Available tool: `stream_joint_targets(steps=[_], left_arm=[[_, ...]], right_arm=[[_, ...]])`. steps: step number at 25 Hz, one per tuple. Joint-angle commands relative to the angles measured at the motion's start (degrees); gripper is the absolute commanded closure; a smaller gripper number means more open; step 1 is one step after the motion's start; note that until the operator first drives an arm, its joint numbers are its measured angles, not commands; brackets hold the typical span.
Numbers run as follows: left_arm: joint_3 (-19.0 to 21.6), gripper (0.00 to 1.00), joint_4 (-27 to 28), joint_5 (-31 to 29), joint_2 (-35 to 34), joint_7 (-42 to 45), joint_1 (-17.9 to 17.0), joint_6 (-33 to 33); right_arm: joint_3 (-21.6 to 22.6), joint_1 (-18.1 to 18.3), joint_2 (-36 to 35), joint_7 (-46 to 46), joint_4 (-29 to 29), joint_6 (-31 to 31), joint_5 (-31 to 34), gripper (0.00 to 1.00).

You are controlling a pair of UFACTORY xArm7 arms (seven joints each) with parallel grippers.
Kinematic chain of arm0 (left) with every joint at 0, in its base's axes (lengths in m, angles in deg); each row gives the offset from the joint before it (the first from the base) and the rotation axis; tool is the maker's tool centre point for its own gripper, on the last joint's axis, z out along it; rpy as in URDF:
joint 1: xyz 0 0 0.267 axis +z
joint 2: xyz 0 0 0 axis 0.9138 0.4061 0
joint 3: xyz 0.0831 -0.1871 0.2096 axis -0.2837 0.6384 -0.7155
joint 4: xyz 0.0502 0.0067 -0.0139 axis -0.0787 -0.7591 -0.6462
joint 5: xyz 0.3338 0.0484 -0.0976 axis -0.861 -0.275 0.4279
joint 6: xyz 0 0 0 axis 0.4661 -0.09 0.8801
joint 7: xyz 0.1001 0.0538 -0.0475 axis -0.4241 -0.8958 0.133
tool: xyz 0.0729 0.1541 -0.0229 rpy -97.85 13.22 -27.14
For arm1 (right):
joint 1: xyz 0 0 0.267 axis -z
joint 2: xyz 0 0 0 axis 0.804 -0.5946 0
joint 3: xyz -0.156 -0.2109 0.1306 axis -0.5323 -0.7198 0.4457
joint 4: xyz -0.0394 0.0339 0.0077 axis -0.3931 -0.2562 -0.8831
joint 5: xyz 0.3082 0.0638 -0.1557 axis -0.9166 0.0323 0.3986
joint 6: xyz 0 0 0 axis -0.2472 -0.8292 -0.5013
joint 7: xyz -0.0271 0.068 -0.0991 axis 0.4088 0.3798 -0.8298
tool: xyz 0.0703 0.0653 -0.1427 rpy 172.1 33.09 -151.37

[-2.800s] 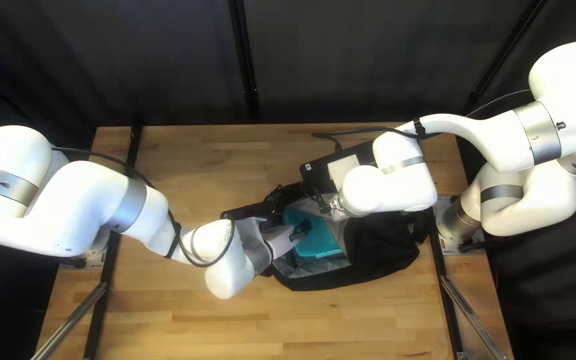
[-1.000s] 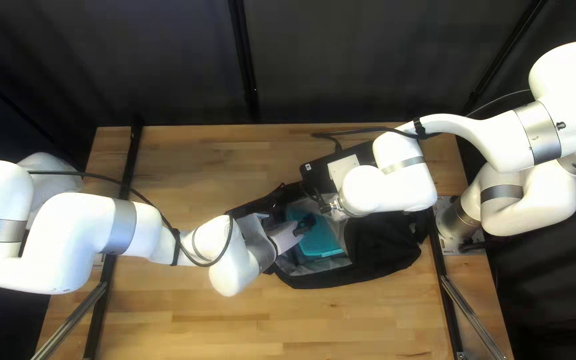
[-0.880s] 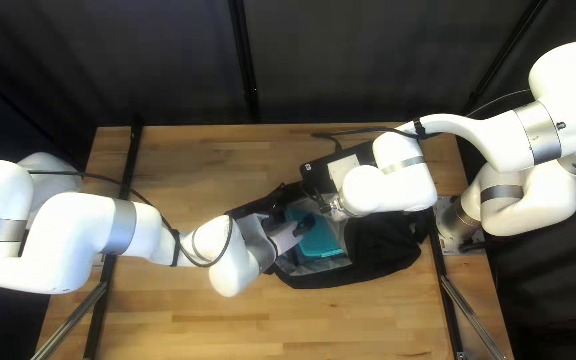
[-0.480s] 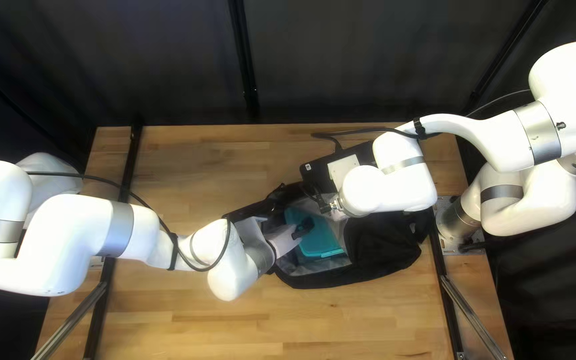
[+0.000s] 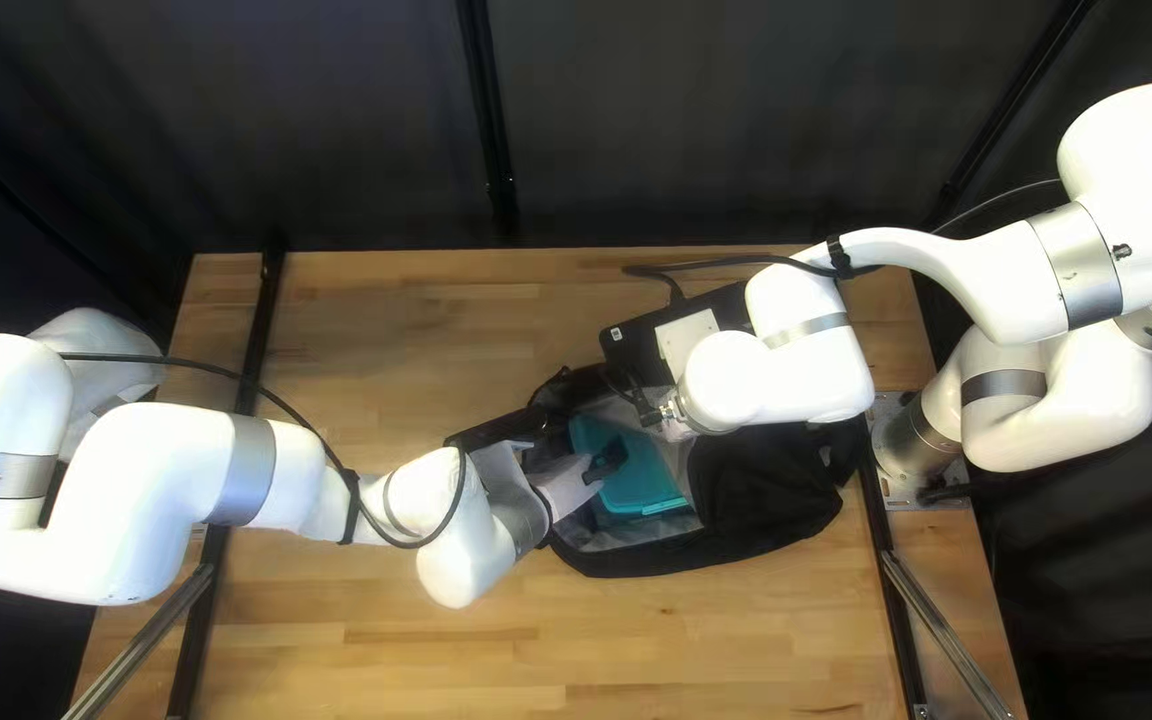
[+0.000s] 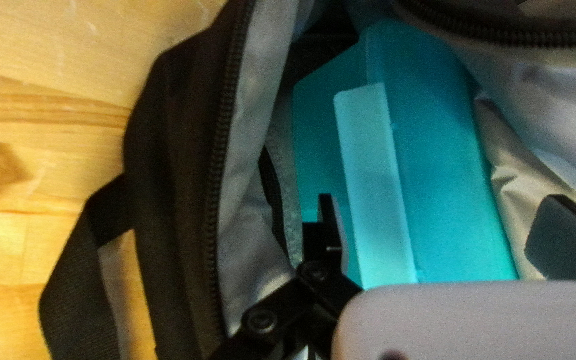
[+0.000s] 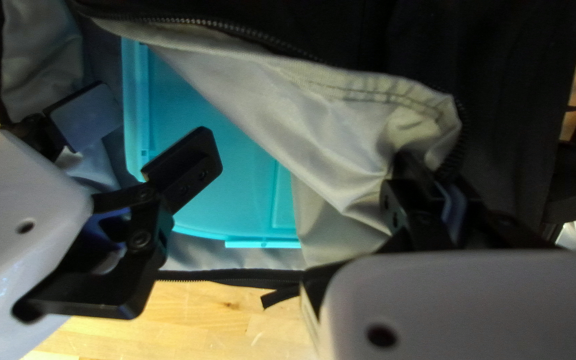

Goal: Remove a lunch box from a kids backpack

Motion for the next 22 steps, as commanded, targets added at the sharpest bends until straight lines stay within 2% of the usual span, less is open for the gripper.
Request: stream_joint_targets(steps=[1, 6, 7, 11, 12, 13, 14, 16, 22], left_arm=[[0.0, 0.0, 0.0, 0.0, 0.0, 0.0, 0.0, 0.0], [0.0, 0.0, 0.0, 0.0, 0.0, 0.0, 0.0, 0.0], [-24.4, 0.0, -2.71, 28.52, 16.86, -14.27, -18.8, -16.12], [-24.4, 0.0, -2.71, 28.52, 16.86, -14.27, -18.8, -16.12], [-8.59, 0.0, -0.44, 10.95, 6.1, -3.32, -5.85, -5.88], [-11.38, 0.0, -0.88, 14.72, 7.58, -5.94, -8.1, -7.69], [-14.87, 0.0, -1.44, 21.02, 9.71, -10.77, -10.82, -10.06], [-16.81, 0.0, -1.66, 25.76, 10.88, -14.95, -12.2, -11.34], [-16.34, 0.0, -1.36, 26.26, 9.48, -17.39, -11.71, -10.51]], right_arm=[[0.0, 0.0, 0.0, 0.0, 0.0, 0.0, 0.0, 1.0], [0.0, 0.0, 0.0, 0.0, 0.0, 0.0, 0.0, 1.0], [0.0, 0.0, 0.0, 0.0, 0.0, 0.0, 0.0, 1.0], [0.0, 0.0, 0.0, 0.0, 0.0, 0.0, 0.0, 1.0], [0.0, 0.0, 0.0, 0.0, 0.0, 0.0, 0.0, 1.0], [0.0, 0.0, 0.0, 0.0, 0.0, 0.0, 0.0, 1.0], [0.0, 0.0, 0.0, 0.0, 0.0, 0.0, 0.0, 1.0], [0.0, 0.0, 0.0, 0.0, 0.0, 0.0, 0.0, 1.0], [0.0, 0.0, 0.0, 0.0, 0.0, 0.0, 0.0, 1.0]])
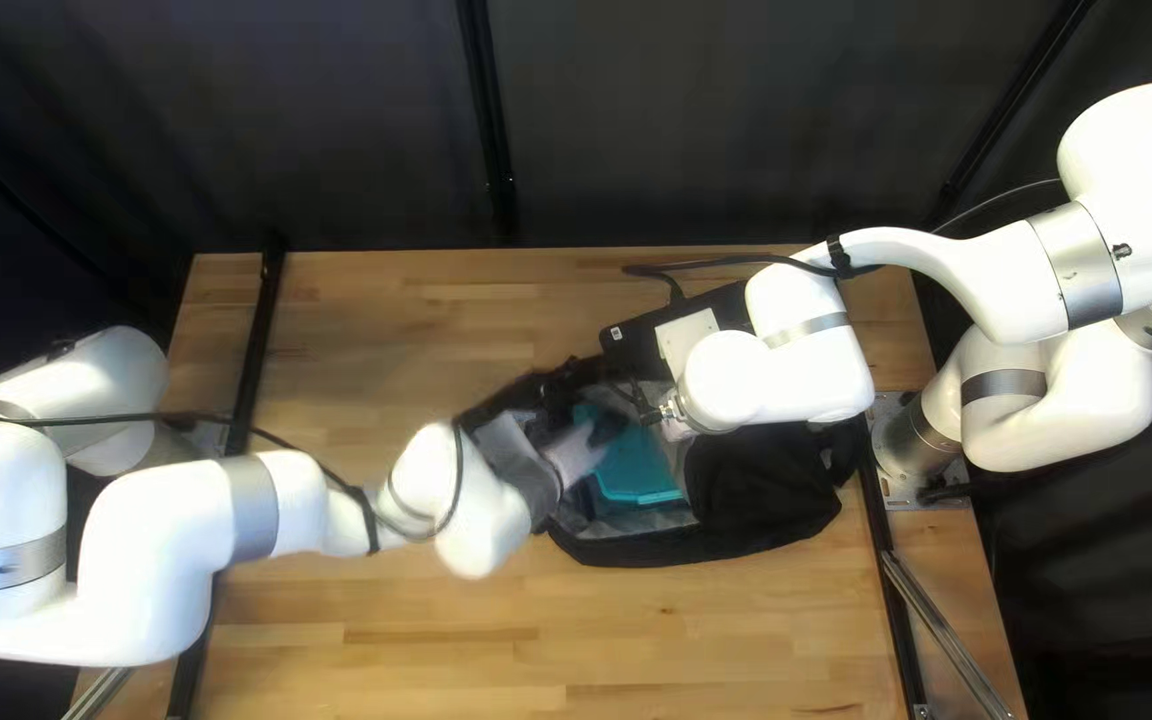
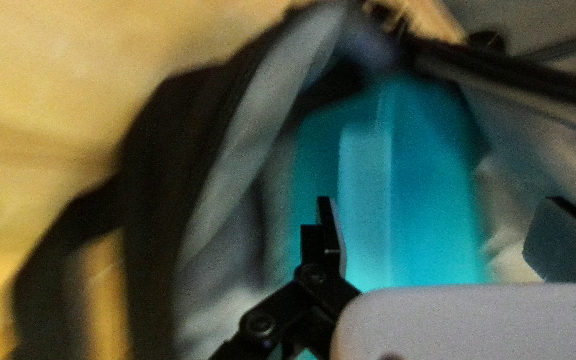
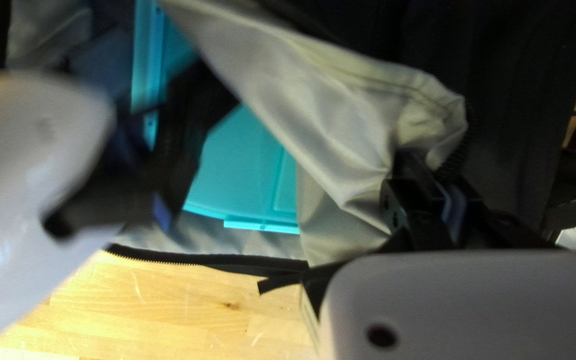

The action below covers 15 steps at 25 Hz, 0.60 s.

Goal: Remove a lunch box from a kids backpack

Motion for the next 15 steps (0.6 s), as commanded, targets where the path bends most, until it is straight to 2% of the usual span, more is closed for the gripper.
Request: stream_joint_targets(steps=[1, 10, 15], left_arm=[[0.71, 0.0, 0.07, 0.1, -1.02, -1.71, 0.34, 0.67], [0.43, 0.0, -0.45, -0.08, -3.16, -2.93, -1.33, 3.09], [-0.43, 0.0, -0.05, -0.55, -2.52, -1.91, -1.5, 2.3]], right_arm=[[0.0, 0.0, 0.0, 0.0, 0.0, 0.0, 0.0, 1.0], [0.0, 0.0, 0.0, 0.0, 0.0, 0.0, 0.0, 1.0], [0.0, 0.0, 0.0, 0.0, 0.0, 0.0, 0.0, 1.0]])
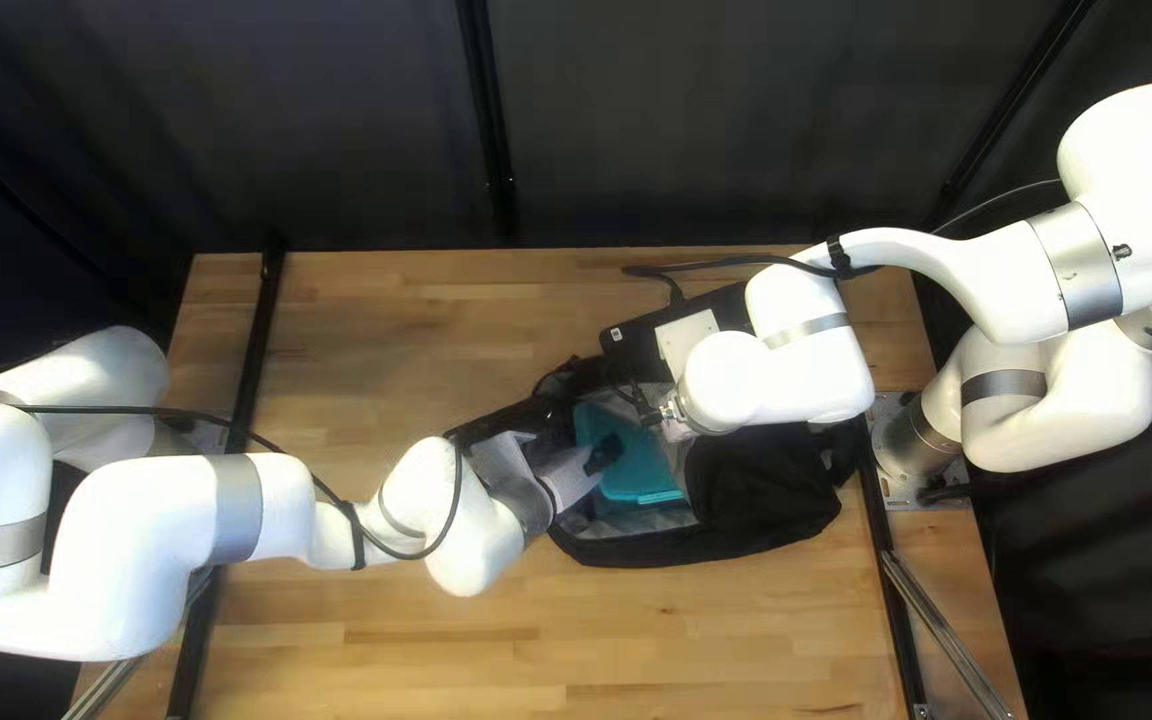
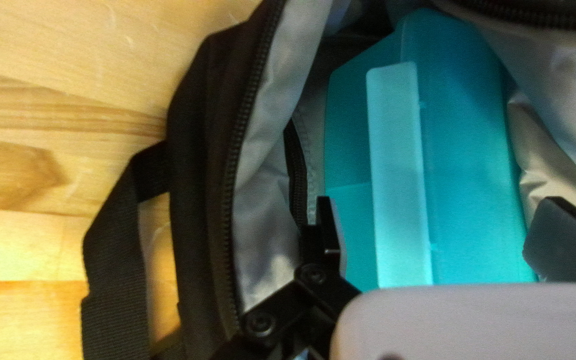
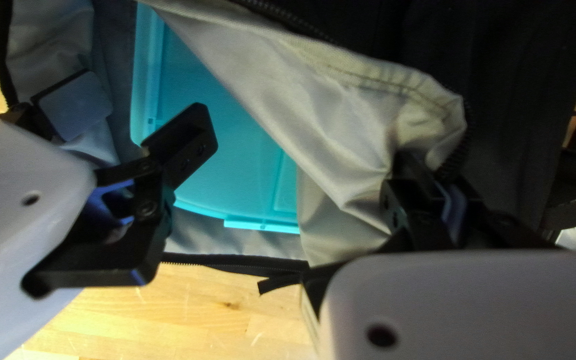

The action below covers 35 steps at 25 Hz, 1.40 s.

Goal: Remove a lunch box from a kids backpack

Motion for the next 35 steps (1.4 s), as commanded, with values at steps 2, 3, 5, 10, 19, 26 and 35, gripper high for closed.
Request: stream_joint_targets(steps=[2, 3, 5, 10, 19, 26, 35], left_arm=[[-1.18, 0.0, 0.35, -0.67, 0.96, 1.48, -0.11, -1.39], [-1.34, 0.0, 0.44, -0.76, 1.19, 1.74, -0.04, -1.69], [-1.77, 0.0, 0.48, -0.99, 1.64, 2.34, 0.04, -2.41], [-2.32, 0.0, 0.54, -1.23, 2.1, 3.06, 0.18, -3.33], [-3.7, 0.0, 0.02, -1.95, 0.39, 2.6, -1.55, -1.92], [-4.27, 0.0, 0.21, -2.31, -1.12, 1.2, -2.63, -0.03], [-3.02, 0.0, -0.8, -1.79, 0.3, 2.7, -1.69, -2.56]], right_arm=[[0.0, 0.0, 0.0, 0.0, 0.0, 0.0, 0.0, 1.0], [0.0, 0.0, 0.0, 0.0, 0.0, 0.0, 0.0, 1.0], [0.0, 0.0, 0.0, 0.0, 0.0, 0.0, 0.0, 1.0], [0.0, 0.0, 0.0, 0.0, 0.0, 0.0, 0.0, 1.0], [0.0, 0.0, 0.0, 0.0, 0.0, 0.0, 0.0, 1.0], [0.0, 0.0, 0.0, 0.0, 0.0, 0.0, 0.0, 1.0], [0.0, 0.0, 0.0, 0.0, 0.0, 0.0, 0.0, 1.0]])
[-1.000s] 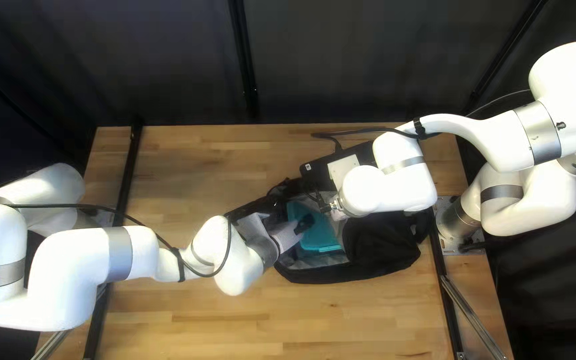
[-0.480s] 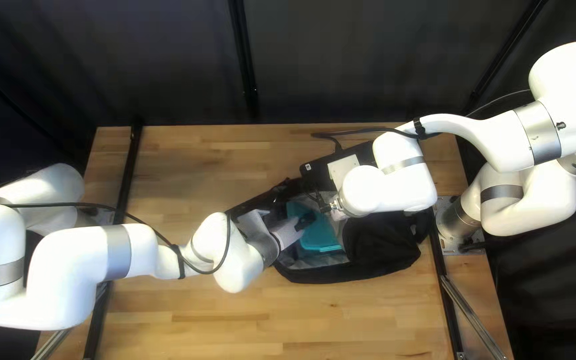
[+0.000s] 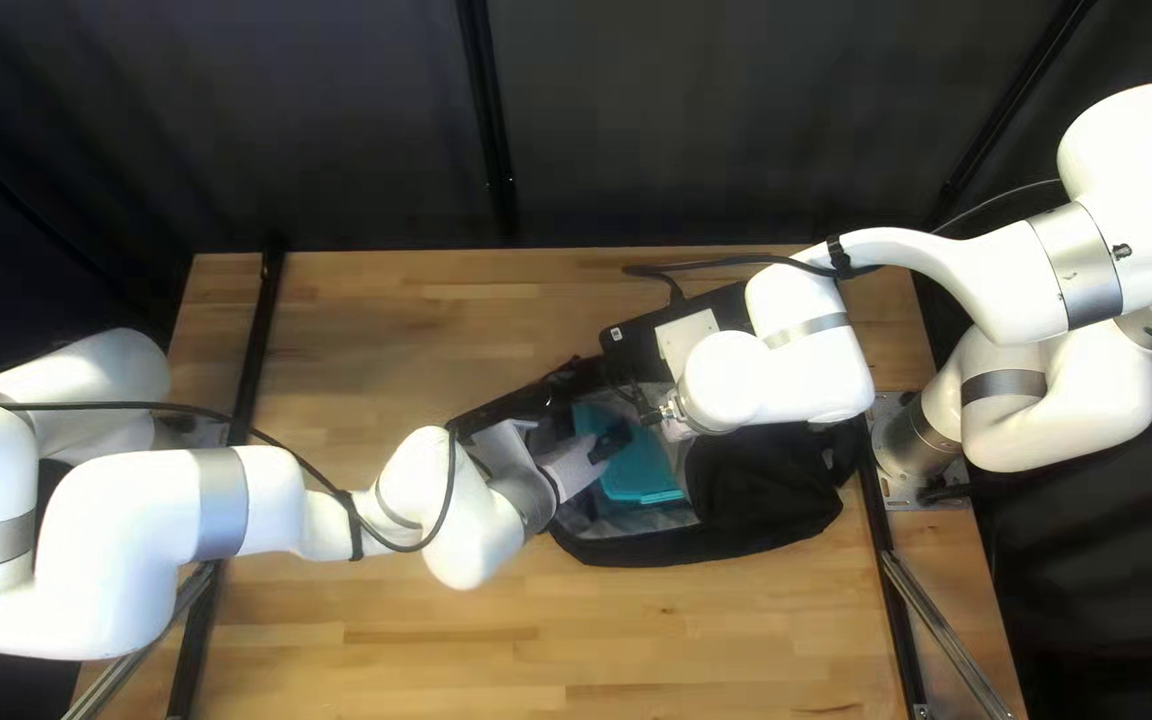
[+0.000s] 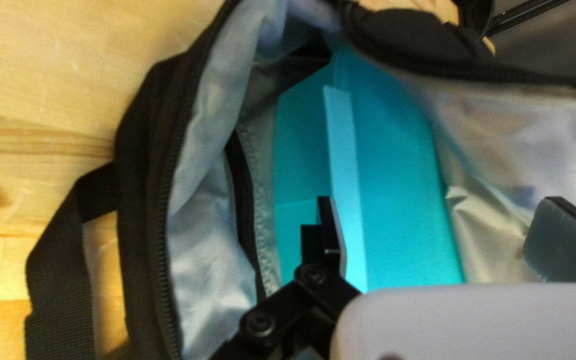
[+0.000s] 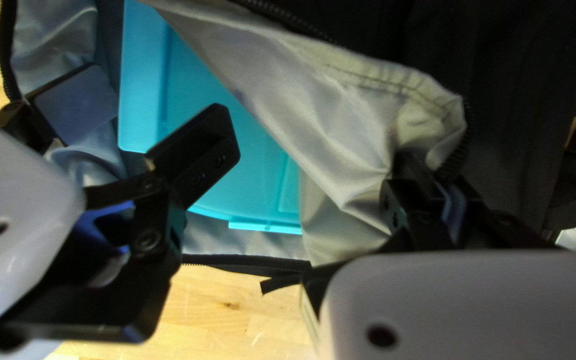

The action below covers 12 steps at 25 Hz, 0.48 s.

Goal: Remove a lunch box from a kids backpack

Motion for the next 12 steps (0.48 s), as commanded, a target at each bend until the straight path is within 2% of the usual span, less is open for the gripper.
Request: stream_joint_targets(steps=[1, 4, 5, 6, 7, 12], left_arm=[[0.21, 0.0, -0.77, 0.13, -0.32, 0.29, -0.16, -0.47], [0.4, 0.0, -0.83, 0.24, -0.75, -0.12, -0.16, -0.2], [0.4, 0.14, -0.95, 0.22, -0.89, -0.22, -0.21, -0.18], [0.33, 0.93, -1.09, 0.16, -0.96, -0.17, -0.33, -0.2], [0.3, 1.0, -1.37, 0.03, -1.07, -0.18, -0.43, -0.4], [0.12, 1.0, -2.09, -0.29, -1.28, -0.11, -0.66, -0.92]], right_arm=[[0.0, 0.0, 0.0, 0.0, 0.0, 0.0, 0.0, 1.0], [0.0, 0.0, 0.0, 0.0, 0.0, 0.0, 0.0, 1.0], [0.0, 0.0, 0.0, 0.0, 0.0, 0.0, 0.0, 1.0], [0.0, 0.0, 0.0, 0.0, 0.0, 0.0, 0.0, 1.0], [0.0, 0.0, 0.0, 0.0, 0.0, 0.0, 0.0, 1.0], [0.0, 0.0, 0.0, 0.0, 0.0, 0.0, 0.0, 1.0]])
